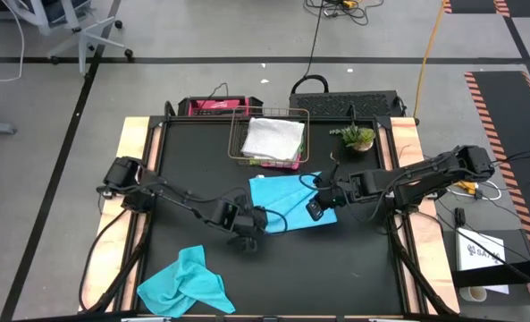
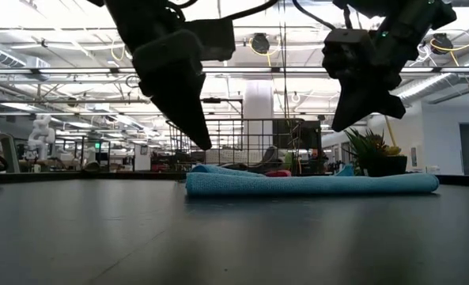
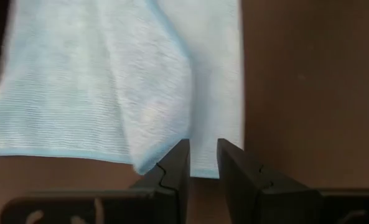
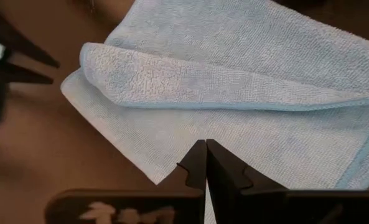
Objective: Fold microfiber towels
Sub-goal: Fold the right light blue microfiber cloth in half
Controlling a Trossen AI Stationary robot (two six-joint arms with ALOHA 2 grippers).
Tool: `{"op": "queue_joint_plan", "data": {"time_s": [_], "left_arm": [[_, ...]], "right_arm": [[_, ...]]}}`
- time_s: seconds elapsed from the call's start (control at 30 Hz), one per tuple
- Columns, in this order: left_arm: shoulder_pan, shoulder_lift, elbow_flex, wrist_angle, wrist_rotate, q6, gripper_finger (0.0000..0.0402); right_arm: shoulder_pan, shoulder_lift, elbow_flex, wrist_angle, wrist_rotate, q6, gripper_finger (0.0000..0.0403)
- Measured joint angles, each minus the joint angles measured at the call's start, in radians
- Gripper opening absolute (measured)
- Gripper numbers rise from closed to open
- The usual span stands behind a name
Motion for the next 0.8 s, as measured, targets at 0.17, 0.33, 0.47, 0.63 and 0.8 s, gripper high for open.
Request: {"op": "queue_joint_plan", "data": {"time_s": [0.17,0.33,0.47,0.63,0.8], "left_arm": [[0.015,0.000,0.000,0.000,-0.003,0.012,0.0081],[0.014,0.008,0.000,-0.010,0.011,0.049,0.0062],[0.014,0.007,-0.006,-0.017,0.036,0.062,0.0010],[0.016,0.007,-0.041,-0.013,0.057,0.057,0.0006],[0.019,0.007,-0.076,0.048,0.057,0.036,0.0007]], "right_arm": [[0.000,0.000,0.000,0.007,-0.001,-0.001,0.0001],[0.000,0.000,0.000,0.006,-0.001,-0.013,0.0000],[0.000,0.000,0.000,0.006,0.000,-0.017,0.0000],[0.000,0.000,0.000,0.007,0.023,-0.019,0.0000],[0.000,0.000,0.000,0.007,0.024,-0.019,0.0000]]}}
